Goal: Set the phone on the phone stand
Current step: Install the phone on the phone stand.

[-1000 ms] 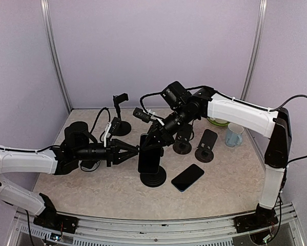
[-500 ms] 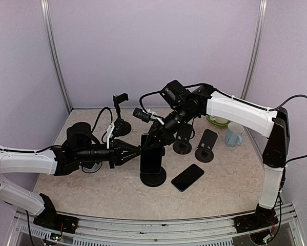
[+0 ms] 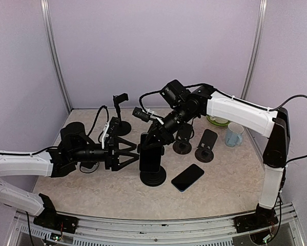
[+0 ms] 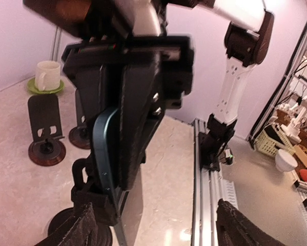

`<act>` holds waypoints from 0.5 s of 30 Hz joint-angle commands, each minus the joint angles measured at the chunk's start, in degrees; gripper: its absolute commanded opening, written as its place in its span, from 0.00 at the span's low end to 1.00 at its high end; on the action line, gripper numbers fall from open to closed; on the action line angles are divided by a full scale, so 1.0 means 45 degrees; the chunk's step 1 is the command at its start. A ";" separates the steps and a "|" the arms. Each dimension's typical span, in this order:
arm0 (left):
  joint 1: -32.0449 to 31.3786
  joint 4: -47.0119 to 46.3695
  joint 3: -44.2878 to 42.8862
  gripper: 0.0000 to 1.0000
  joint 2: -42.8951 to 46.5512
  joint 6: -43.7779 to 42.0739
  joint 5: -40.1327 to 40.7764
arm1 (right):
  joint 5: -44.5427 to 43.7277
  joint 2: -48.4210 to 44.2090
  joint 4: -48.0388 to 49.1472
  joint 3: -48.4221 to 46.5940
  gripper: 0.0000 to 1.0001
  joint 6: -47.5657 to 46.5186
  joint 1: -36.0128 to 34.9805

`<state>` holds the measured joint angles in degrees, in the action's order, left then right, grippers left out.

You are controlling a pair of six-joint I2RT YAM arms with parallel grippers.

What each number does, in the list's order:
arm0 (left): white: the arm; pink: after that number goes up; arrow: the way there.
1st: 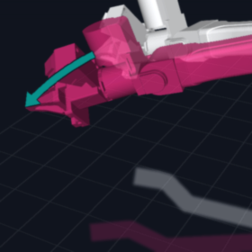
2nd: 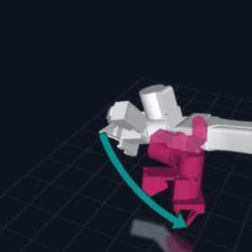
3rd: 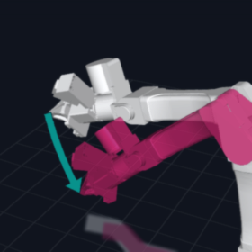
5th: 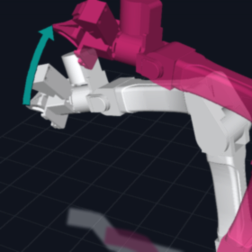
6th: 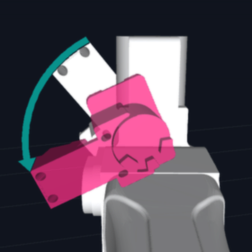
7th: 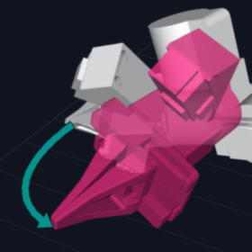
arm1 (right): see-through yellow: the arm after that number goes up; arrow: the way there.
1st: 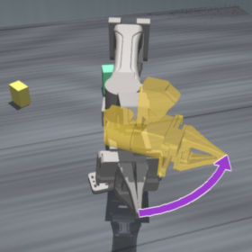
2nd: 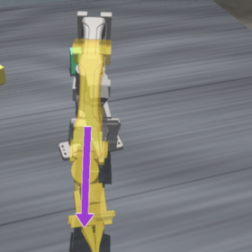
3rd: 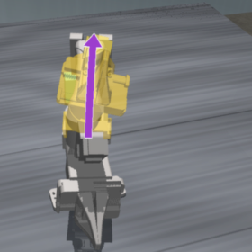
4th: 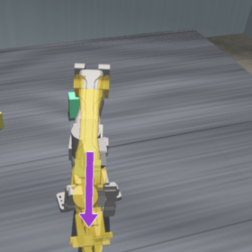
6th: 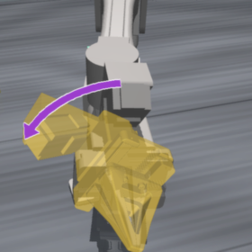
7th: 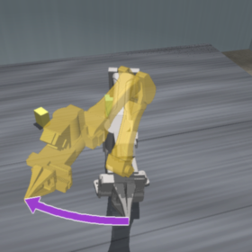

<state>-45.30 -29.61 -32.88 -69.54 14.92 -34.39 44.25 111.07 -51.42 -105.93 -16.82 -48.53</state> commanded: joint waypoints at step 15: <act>0.0652 -0.1141 0.0390 0.95 0.0165 0.1154 0.0546 | -0.2918 0.0467 -0.1610 0.0982 0.28 -0.0029 0.0500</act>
<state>-42.70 -33.91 -30.02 -67.11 18.96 -33.45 44.14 110.21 -50.50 -104.95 -17.04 -48.53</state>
